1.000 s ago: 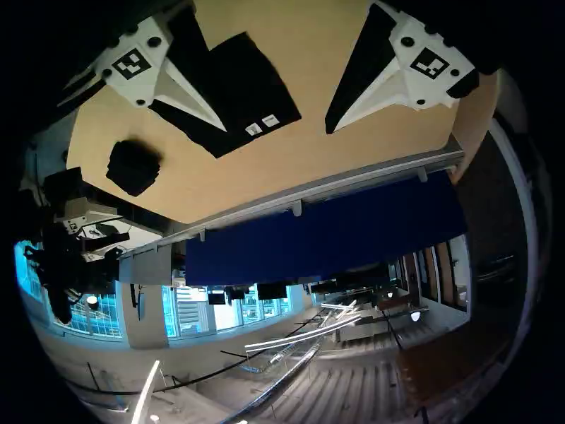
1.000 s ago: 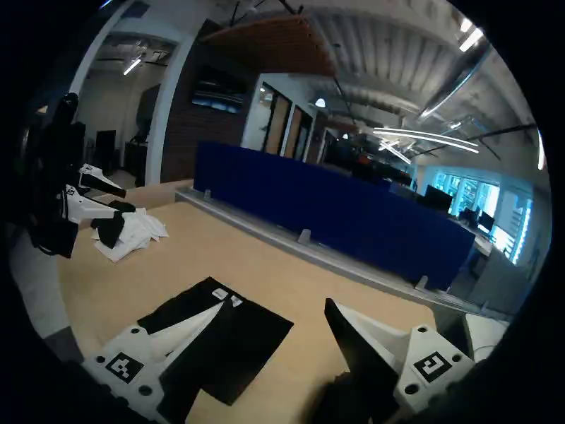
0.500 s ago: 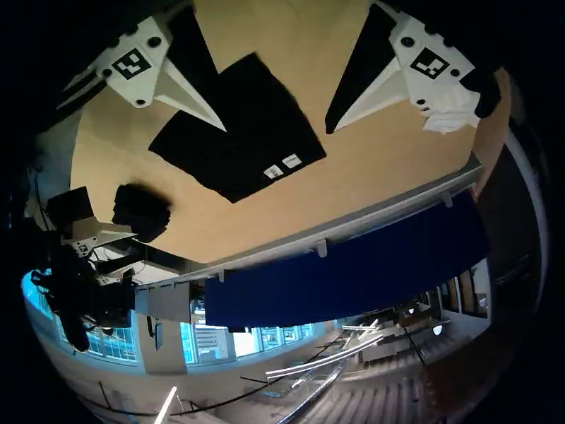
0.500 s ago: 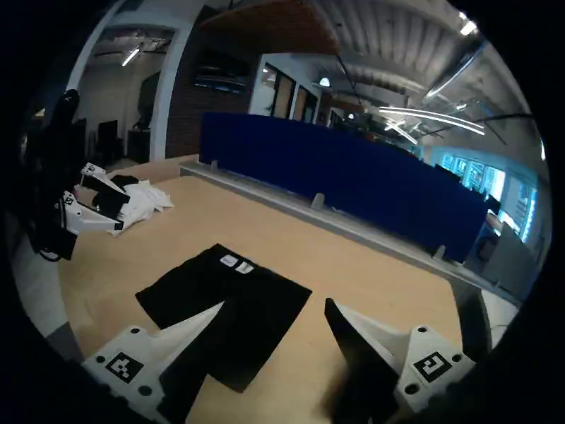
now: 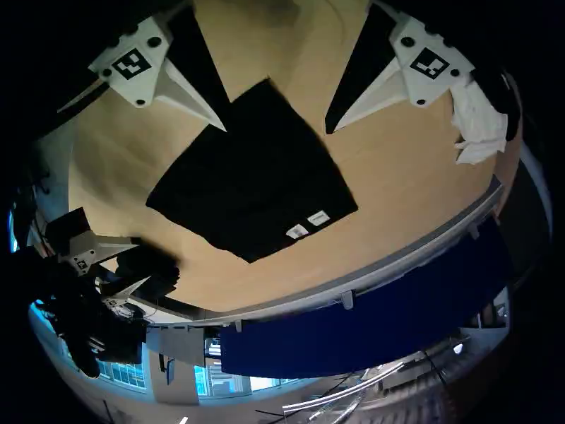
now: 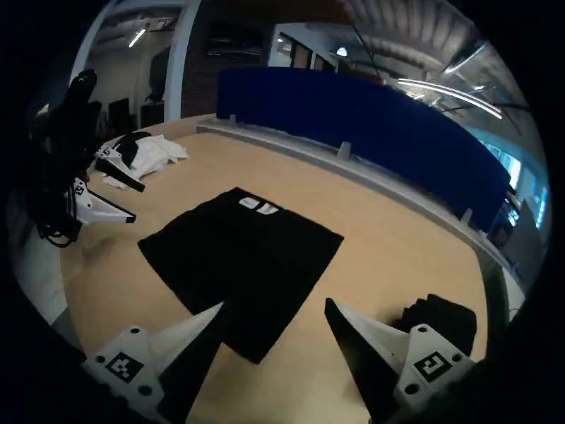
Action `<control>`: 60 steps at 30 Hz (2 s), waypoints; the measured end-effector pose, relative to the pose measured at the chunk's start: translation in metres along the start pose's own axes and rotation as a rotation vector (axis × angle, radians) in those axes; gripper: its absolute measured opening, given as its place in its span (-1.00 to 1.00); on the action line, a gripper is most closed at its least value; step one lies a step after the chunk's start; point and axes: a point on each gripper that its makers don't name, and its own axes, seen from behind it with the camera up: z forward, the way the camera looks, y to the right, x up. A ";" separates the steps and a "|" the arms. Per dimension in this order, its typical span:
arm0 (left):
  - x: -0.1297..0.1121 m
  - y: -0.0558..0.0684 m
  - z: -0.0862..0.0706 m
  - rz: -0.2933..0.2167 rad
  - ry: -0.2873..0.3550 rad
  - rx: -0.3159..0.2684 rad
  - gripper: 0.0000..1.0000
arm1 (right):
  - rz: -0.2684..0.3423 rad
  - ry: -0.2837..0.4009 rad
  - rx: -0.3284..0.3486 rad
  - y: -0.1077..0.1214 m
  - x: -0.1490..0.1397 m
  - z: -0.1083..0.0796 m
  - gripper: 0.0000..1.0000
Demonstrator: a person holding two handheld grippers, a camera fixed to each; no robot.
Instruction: Fold towel
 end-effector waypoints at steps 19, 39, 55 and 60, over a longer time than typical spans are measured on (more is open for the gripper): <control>-0.060 0.025 0.025 -0.024 -0.183 -0.096 0.87 | 0.026 -0.185 0.078 -0.019 -0.075 0.018 1.00; -0.074 0.029 0.025 -0.039 -0.242 -0.090 0.82 | 0.027 -0.221 0.132 -0.028 -0.092 0.019 0.60; -0.074 0.028 0.026 -0.055 -0.266 -0.079 0.31 | 0.024 -0.242 0.167 -0.034 -0.100 0.019 -0.04; -0.075 0.029 0.028 -0.051 -0.268 -0.079 0.25 | 0.040 -0.246 0.158 -0.030 -0.100 0.020 -0.33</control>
